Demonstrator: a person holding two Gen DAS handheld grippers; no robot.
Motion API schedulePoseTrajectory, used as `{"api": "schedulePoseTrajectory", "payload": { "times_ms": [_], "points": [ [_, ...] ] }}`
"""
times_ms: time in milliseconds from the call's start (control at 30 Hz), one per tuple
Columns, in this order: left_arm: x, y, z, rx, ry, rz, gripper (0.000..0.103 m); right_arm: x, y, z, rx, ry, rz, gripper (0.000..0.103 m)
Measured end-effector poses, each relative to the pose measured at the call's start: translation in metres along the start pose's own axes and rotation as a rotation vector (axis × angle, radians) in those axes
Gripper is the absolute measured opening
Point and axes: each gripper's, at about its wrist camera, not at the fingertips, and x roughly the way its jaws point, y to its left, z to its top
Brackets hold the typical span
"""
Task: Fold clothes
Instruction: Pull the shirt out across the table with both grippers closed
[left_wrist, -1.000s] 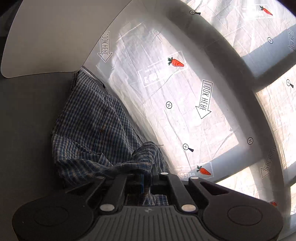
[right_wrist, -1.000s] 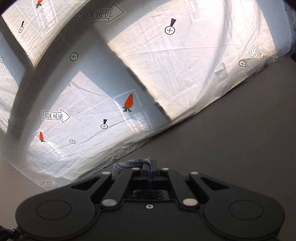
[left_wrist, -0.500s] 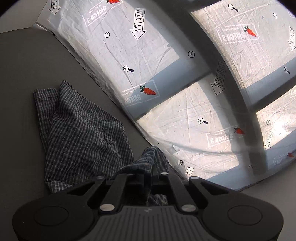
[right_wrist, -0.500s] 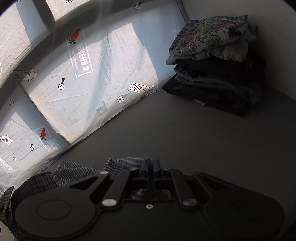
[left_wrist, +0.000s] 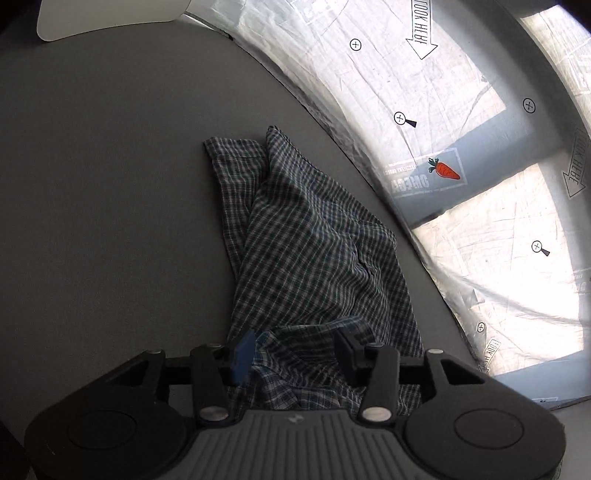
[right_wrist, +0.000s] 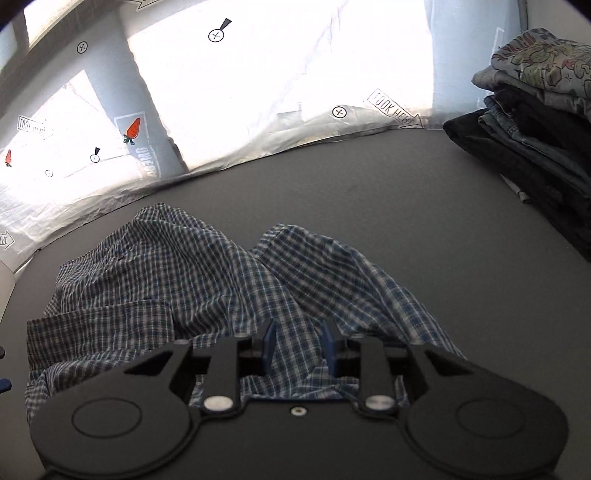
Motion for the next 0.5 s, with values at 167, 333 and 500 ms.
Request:
{"api": "schedulePoseTrajectory", "payload": {
  "times_ms": [167, 333, 500],
  "points": [
    [-0.002, 0.009, 0.004, 0.016, 0.046, 0.006, 0.066, 0.04, 0.037, 0.016, -0.057, 0.115, 0.167, 0.038],
    [0.031, 0.004, -0.009, 0.056, 0.181, 0.002, 0.066, 0.075, 0.05, -0.003, 0.015, 0.278, 0.333, 0.039],
    [0.064, 0.004, -0.02, 0.015, 0.277, -0.054, 0.069, 0.096, 0.044, -0.009, 0.104, 0.342, 0.435, 0.049]
  ]
}}
